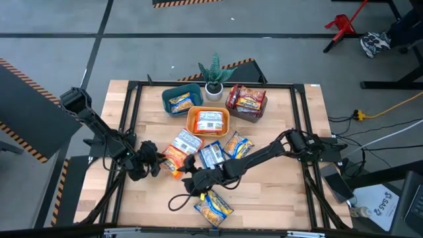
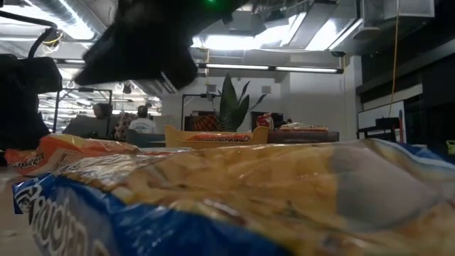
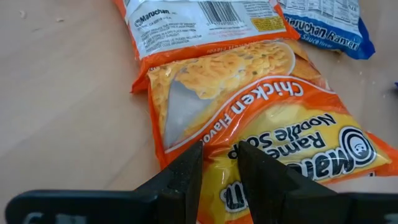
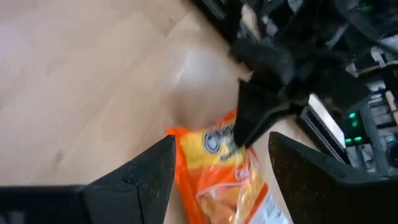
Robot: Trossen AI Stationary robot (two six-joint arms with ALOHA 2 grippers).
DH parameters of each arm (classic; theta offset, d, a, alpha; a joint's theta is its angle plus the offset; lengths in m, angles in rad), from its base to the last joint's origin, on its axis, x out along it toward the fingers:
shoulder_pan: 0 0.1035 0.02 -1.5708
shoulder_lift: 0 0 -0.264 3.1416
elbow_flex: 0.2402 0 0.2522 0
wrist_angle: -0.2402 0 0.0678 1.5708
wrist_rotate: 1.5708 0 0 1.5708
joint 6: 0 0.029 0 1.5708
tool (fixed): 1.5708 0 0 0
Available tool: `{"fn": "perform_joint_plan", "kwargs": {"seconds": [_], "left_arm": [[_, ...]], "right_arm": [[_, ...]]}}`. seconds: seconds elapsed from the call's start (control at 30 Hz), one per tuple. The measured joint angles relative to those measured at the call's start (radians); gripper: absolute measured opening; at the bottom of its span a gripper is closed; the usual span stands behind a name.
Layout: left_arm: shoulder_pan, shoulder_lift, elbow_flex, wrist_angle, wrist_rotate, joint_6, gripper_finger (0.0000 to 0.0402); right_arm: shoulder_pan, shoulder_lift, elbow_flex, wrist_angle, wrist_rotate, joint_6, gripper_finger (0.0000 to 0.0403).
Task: Sort Maruchan noodles
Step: Put the bottom orange noodle pack into the yellow bin
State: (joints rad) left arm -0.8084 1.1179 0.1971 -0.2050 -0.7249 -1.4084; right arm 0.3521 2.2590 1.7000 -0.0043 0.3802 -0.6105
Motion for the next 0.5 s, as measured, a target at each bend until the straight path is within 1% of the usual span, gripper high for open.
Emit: {"fn": "perform_joint_plan", "kwargs": {"seconds": [0.13,0.3,0.4,0.5], "left_arm": [[0.000,0.000,-0.002,0.002,0.007,-0.004,0.0100],[0.001,0.000,-0.002,0.002,0.020,-0.023,0.0100],[0.001,0.001,-0.003,0.003,0.021,-0.031,0.0100],[0.000,0.001,-0.003,0.003,0.021,-0.033,0.0100]], "right_arm": [[-0.016,0.051,0.000,0.032,-0.034,-0.076,0.0241],[-0.035,0.109,-0.002,0.056,0.012,-0.152,0.0241],[-0.048,0.116,-0.001,0.070,0.031,-0.152,0.0241],[-0.060,0.116,-0.001,0.064,0.014,-0.149,0.0241]]}}
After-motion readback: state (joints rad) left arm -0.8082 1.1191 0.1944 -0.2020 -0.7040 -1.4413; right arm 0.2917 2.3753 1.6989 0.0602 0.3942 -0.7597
